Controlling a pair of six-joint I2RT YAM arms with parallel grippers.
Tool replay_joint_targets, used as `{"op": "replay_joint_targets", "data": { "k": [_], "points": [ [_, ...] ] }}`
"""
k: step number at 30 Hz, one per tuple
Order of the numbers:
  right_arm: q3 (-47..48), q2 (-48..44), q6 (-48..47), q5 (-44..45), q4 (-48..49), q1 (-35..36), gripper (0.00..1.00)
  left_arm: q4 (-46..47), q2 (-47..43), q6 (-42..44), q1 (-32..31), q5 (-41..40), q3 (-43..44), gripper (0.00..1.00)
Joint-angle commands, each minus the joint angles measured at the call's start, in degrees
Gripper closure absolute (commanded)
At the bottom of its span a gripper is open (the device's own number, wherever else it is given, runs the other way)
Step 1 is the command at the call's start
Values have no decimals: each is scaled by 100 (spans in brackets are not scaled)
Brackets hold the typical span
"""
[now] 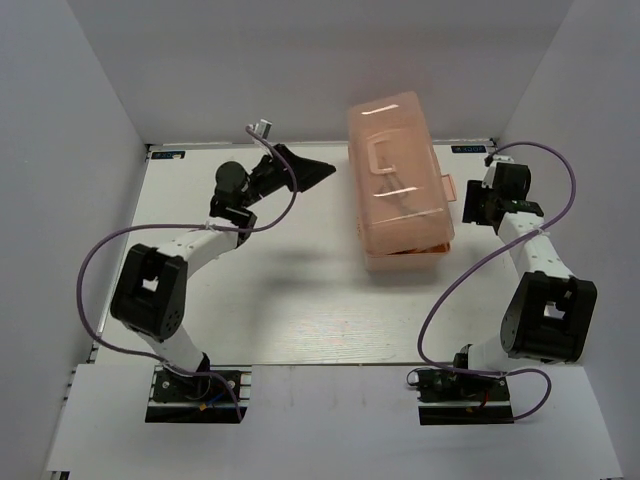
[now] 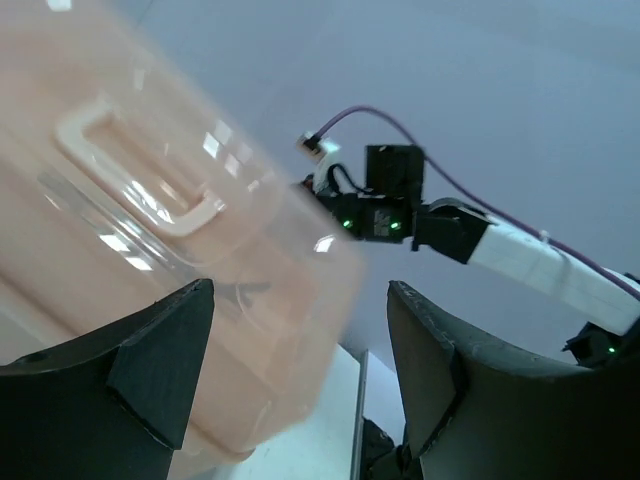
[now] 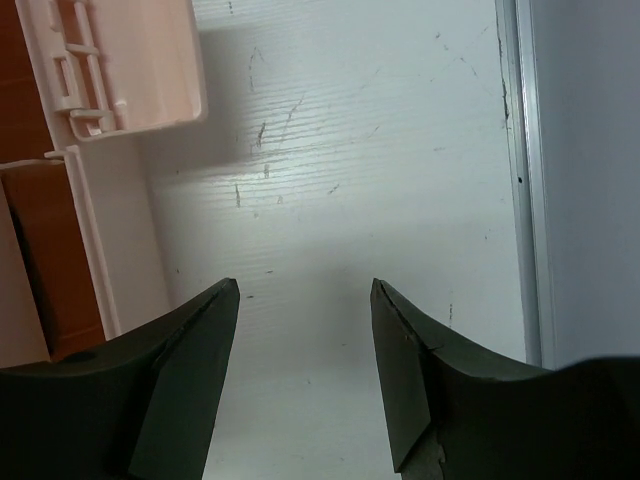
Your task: Sort the tools into containers
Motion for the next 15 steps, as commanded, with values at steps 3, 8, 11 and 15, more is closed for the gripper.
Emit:
{"op": "replay_joint_targets", "data": {
  "k": [3,8,11,15],
  "points": [
    [-21,-49,133,-115,193,-95,38,-888,-1264,944,114,-353,-57,21],
    [-188,-312,89,-747,220,-253,43,-4131,-2135,2984,105,-933,-91,32],
    [-311,-470,-25,-1282,176,-314,43,-5284,-2443,3775,158,-1653,-372,30],
    [-311,-699,-157,-1266,-192,-350,36,-6084,-3014,4330,211,-2538,-891,0]
  ]
}}
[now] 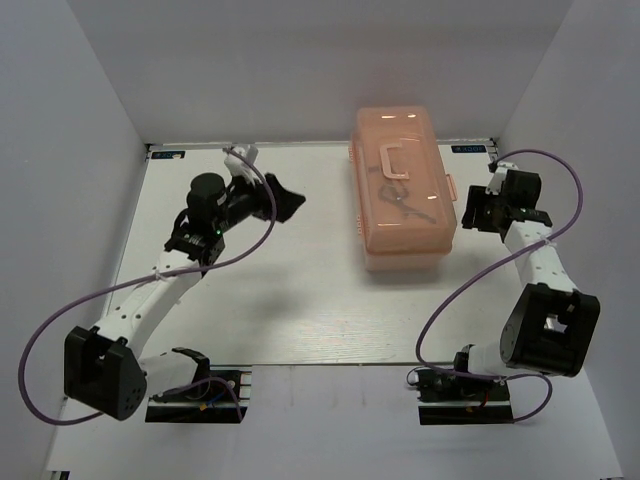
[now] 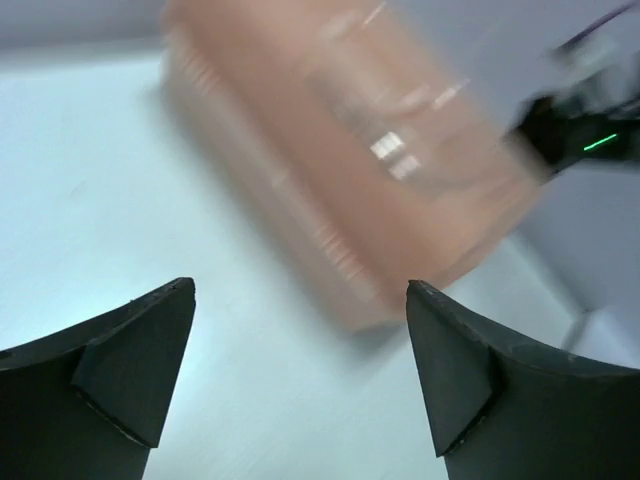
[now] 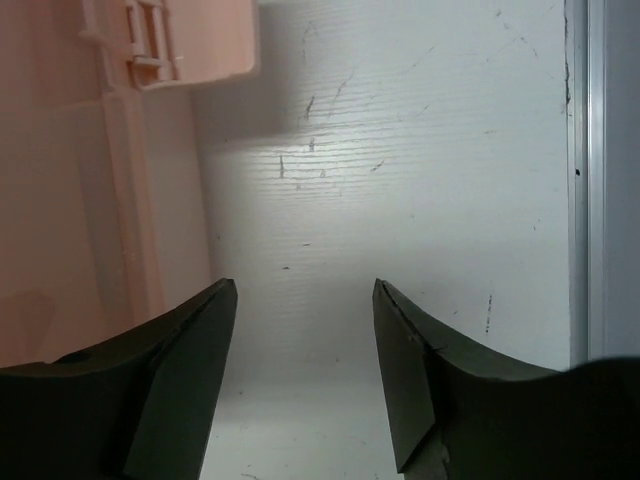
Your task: Sort the tools into containers
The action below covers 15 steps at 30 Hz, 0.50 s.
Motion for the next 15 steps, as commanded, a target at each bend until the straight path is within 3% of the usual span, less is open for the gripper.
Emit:
{"op": "replay_joint_targets", "data": {
  "k": [1,4,9,15],
  "points": [
    [-111,-504,-281,-294,-224,-44,31,-1936,-455,1008,62,-1151,-376,0],
    [-532,-1380,-598,-565,-400,-17,10,-2501,-605,1194,-7,-1951,-376,0],
    [-1280,-2376,322,-1074,-550,9,10,-2783,-921,1255,-8,-2260,-491,0],
    [-2230,-3737,245,-1752,-401,-17,10,-2678,-1257,1386,-8,-2199,-631,0]
  ]
}}
